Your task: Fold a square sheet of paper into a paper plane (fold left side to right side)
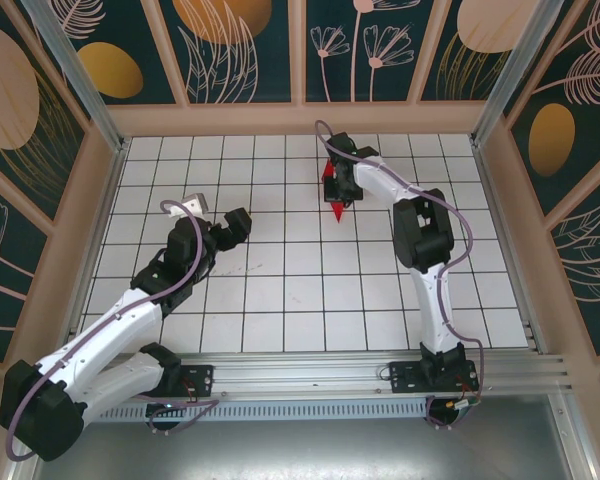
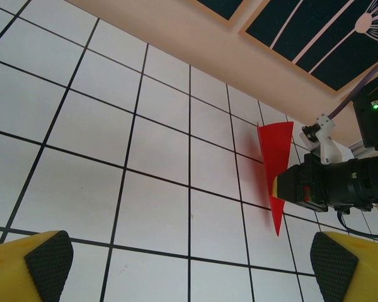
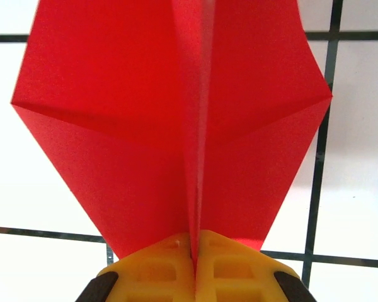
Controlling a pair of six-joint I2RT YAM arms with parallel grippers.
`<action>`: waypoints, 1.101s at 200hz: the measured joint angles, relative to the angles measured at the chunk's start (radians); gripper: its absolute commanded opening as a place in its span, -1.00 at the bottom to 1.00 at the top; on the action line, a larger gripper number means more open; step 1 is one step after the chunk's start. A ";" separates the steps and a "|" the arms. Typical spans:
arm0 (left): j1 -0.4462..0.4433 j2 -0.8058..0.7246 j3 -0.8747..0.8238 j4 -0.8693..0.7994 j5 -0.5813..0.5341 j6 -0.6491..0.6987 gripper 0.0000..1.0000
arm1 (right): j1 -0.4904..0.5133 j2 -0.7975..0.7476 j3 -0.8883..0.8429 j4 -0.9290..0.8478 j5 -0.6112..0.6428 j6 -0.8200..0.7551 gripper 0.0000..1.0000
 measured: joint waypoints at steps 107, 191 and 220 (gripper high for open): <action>0.000 0.016 0.000 -0.002 0.000 0.004 0.97 | 0.000 0.023 0.002 -0.023 -0.013 0.000 -0.67; 0.002 0.062 0.056 -0.030 0.015 0.003 0.97 | 0.007 0.009 -0.009 -0.047 -0.010 0.000 -0.11; 0.036 0.070 0.073 -0.030 0.052 0.002 0.97 | 0.023 -0.108 -0.100 -0.044 0.001 0.004 0.03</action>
